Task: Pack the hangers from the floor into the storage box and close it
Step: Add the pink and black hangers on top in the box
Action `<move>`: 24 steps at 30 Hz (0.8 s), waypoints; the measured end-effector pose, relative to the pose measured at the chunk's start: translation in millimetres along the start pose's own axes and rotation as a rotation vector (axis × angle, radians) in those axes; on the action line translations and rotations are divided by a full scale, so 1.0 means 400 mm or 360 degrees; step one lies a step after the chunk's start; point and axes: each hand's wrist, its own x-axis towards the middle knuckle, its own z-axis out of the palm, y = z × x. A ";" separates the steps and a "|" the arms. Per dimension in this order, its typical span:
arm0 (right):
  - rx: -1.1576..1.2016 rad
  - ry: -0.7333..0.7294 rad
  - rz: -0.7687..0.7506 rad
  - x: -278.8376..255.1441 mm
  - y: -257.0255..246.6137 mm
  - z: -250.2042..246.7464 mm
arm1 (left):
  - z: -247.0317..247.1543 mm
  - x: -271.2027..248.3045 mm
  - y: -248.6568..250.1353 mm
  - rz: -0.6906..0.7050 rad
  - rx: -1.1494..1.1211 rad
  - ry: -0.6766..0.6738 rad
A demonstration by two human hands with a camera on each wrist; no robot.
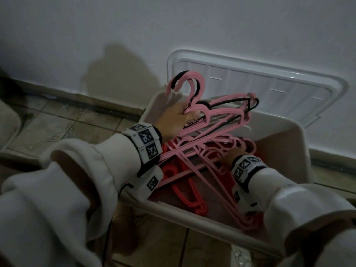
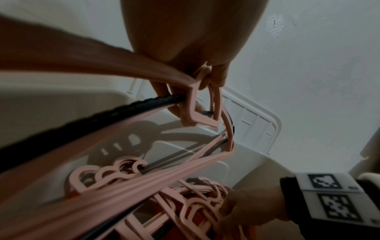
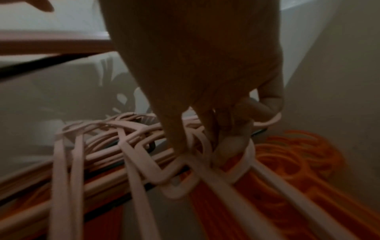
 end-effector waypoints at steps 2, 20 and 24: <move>0.0048 0.0058 0.0021 -0.014 -0.001 -0.014 | 0.001 0.002 0.000 0.0004 0.0003 0.0000; 0.0373 0.0435 -0.0296 -0.133 0.046 -0.105 | -0.021 -0.002 0.034 0.0146 -0.0041 0.0060; 0.0164 0.0597 -0.0231 -0.170 0.062 -0.125 | -0.029 -0.011 0.049 0.0126 -0.0018 0.0175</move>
